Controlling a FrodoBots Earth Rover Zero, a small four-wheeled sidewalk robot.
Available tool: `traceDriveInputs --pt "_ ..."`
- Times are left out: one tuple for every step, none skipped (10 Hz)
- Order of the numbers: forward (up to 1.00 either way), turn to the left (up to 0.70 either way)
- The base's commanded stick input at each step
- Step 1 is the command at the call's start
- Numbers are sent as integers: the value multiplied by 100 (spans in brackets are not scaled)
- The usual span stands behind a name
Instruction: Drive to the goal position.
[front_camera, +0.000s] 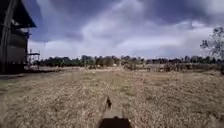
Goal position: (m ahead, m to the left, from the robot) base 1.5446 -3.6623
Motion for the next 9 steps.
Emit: traceDriveInputs --pt "0 45" --pt "0 45" --pt "0 45" --pt "0 45" --pt "0 45" --pt "0 45" --pt "0 45" --pt "0 45" --pt "0 45"
